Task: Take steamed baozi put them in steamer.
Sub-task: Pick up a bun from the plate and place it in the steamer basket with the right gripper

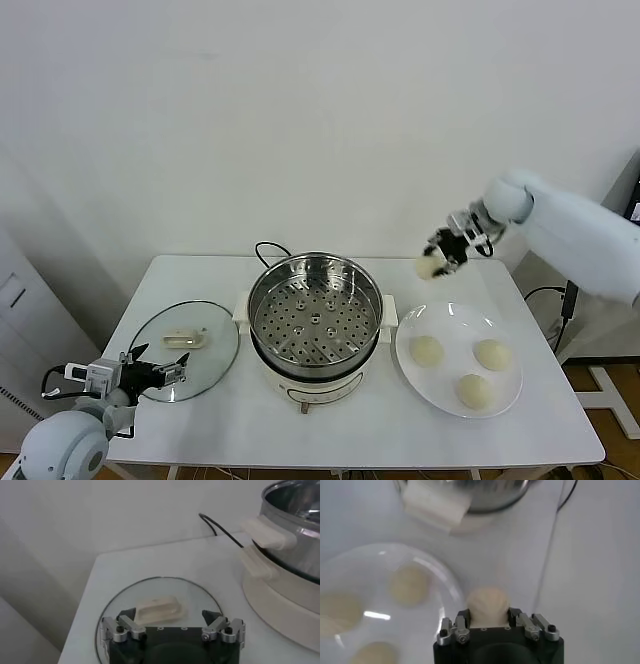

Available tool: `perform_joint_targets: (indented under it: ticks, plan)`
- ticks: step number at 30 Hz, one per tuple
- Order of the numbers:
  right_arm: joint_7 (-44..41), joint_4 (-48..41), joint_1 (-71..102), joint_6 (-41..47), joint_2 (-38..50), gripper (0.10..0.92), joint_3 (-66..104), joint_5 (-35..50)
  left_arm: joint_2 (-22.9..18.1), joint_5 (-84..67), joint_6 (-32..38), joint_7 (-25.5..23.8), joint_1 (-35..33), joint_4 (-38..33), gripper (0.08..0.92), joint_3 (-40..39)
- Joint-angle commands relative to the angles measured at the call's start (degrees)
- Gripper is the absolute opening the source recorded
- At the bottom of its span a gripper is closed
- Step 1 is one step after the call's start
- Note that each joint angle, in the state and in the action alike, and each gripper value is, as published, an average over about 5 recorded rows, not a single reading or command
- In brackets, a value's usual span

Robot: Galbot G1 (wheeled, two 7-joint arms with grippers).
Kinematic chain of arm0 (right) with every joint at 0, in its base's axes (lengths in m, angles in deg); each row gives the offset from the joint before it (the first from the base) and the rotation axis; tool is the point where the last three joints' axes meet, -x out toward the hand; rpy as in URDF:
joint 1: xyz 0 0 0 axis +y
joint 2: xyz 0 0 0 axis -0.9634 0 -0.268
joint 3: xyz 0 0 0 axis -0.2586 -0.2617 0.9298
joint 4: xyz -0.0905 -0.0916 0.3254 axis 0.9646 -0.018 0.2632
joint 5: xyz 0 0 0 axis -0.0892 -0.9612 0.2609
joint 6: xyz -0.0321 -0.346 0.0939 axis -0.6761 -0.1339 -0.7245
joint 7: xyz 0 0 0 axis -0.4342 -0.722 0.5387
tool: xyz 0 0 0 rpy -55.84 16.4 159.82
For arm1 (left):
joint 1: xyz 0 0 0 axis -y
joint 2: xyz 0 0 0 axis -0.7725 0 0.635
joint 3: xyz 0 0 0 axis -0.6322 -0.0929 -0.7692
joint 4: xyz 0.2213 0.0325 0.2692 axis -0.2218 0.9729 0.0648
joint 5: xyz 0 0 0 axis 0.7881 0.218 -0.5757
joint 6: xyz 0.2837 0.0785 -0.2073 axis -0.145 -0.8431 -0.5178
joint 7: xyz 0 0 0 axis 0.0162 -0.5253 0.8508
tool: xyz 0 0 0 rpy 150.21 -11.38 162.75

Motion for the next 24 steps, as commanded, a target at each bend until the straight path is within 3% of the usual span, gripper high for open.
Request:
perform_joint_targets:
  ticks: [1,11,24]
  plan:
    - [-1.22,-2.46,-9.69,-14.41,-8.93,0.478,-3.89,3.67,0.13,0.01,-0.03,0.03,0.22,0.06,0.823,-0.23]
    - [-1.42,-3.64,-4.52,-32.06,-20.22,0.484,-0.19,-3.84,0.71,0.15,-0.09,0.11,1.02,0.43,0.823,-0.92]
    - [-2.19,2.59,3.91,-33.4,-20.38,0.484,1.97,-22.77,1.26,0.32,-0.09,0.08,0.76,0.71,0.823,-0.68]
